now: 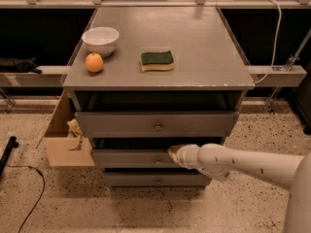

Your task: Open middle drawer

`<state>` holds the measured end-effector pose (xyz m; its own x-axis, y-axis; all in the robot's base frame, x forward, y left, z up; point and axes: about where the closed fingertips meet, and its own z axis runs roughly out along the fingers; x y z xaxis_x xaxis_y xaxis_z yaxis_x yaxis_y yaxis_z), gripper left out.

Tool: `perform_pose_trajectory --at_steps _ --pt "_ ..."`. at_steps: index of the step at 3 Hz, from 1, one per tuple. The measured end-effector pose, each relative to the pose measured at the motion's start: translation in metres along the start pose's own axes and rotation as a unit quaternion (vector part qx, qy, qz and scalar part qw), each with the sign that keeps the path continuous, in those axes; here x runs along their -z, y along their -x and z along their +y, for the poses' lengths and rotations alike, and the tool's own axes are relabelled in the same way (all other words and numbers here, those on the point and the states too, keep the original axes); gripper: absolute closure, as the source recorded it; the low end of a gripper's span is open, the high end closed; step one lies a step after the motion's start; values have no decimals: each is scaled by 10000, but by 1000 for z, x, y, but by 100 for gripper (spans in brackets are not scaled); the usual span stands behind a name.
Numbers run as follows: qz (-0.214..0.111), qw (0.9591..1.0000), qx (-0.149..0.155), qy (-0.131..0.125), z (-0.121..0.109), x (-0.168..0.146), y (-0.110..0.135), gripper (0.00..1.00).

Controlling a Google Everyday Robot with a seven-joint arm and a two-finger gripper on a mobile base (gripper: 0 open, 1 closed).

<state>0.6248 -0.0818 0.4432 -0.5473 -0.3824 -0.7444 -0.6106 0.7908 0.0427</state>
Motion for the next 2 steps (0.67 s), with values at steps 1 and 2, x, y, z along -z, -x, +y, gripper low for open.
perform_pose_trajectory --at_steps 1,2 --pt "0 10000 0 0 0 0 0 29" --pt "0 10000 0 1 0 0 0 5"
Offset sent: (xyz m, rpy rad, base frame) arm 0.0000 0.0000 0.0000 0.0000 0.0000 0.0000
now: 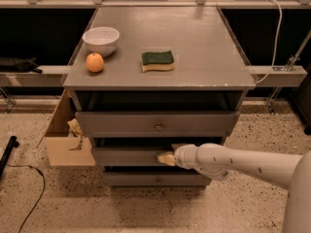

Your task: Open middle drawer

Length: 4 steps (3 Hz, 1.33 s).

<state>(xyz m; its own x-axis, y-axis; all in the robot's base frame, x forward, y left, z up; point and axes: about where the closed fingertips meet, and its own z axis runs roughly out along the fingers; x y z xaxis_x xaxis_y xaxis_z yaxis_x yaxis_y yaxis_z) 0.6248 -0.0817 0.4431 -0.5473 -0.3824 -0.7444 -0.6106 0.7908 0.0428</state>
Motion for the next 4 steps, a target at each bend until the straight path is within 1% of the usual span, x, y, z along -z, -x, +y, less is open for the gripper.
perform_pose_trajectory --at_steps 1,2,3,4 --pt "0 10000 0 0 0 0 0 0" --pt "0 10000 0 1 0 0 0 0" --pt "-22 9999 23 -147 -10 -3 -10 0" --pt "-253 9995 146 -94 -17 -7 -19 0"
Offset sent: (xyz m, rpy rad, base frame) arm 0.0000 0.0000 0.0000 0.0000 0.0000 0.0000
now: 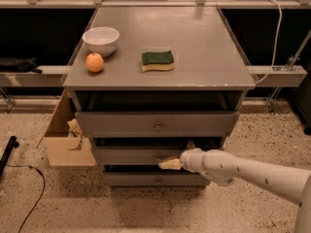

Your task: Open middle drawer

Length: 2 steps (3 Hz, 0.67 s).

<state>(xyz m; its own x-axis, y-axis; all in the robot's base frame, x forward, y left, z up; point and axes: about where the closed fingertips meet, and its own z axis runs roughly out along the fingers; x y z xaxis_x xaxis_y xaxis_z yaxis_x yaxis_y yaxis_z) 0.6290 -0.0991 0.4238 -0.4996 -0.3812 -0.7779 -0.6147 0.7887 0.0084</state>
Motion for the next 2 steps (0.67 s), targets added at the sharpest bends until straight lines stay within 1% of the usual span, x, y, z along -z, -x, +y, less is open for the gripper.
perform_pose_trajectory --at_steps 1,2 --pt "-5 10000 1 -2 1 1 1 0" --pt "-143 9996 42 -221 6 23 11 0"
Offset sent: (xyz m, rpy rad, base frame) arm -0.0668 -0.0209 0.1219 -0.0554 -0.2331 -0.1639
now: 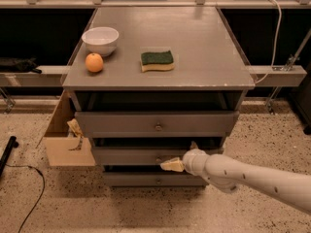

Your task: Open middle drawer

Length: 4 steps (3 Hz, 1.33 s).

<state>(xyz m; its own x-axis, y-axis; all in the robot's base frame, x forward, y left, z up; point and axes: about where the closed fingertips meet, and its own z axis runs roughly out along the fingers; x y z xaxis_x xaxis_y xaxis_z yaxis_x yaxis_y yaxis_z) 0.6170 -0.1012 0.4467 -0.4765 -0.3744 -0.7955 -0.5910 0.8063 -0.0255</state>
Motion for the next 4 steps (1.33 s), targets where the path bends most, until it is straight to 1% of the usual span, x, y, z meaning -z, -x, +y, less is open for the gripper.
perform_pose_trajectory --at_steps 1,2,3,4 --pt "-375 9978 190 -519 19 58 15 0" --pt "-441 9958 200 -774 24 72 9 0" --pt "-439 9957 559 -599 17 51 19 0" --pt "-209 9886 1371 -578 13 34 22 0"
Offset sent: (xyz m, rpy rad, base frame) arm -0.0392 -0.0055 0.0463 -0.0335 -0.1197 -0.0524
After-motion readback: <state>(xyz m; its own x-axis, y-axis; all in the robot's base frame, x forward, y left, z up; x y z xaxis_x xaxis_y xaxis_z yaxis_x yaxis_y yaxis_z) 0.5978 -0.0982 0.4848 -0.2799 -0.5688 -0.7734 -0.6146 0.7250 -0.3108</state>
